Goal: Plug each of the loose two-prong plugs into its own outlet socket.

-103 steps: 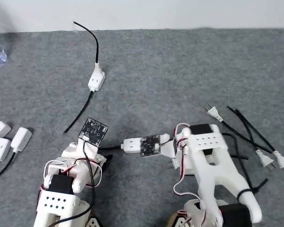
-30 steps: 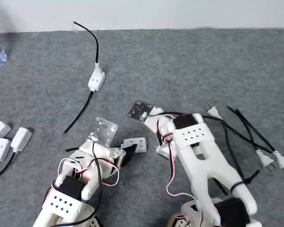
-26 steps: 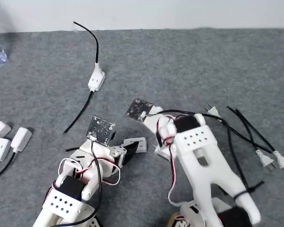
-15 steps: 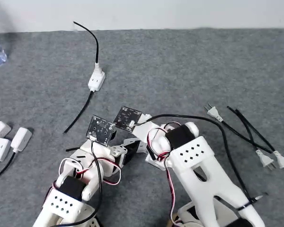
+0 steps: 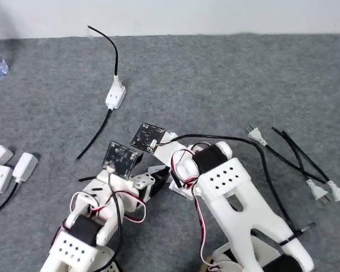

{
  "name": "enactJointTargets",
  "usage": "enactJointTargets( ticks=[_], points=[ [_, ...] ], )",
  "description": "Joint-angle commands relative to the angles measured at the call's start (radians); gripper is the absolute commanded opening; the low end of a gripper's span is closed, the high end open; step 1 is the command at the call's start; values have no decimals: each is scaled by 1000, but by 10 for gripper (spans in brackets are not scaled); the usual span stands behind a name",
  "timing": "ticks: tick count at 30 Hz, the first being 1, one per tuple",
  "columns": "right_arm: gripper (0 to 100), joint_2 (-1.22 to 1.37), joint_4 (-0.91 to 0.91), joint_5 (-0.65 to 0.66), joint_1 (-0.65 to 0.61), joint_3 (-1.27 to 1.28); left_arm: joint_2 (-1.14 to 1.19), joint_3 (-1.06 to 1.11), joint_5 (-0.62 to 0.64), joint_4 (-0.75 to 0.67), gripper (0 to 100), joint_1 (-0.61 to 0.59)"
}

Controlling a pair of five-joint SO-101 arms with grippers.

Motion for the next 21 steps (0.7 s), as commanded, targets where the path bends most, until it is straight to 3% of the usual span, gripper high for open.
enactJointTargets(
  ticks=[1,9,18,21],
  points=[
    [8,4,-36,18,44,-58,-164,28,11,57,258,-18],
    [8,2,-48,18,13,-60,-471,145,11,193,258,58],
    [8,1,-18,-9,-12,-68,-437,147,6,178,258,55],
    [8,-38,38,-9,-30,-91,-437,145,9,175,258,0]
  ],
)
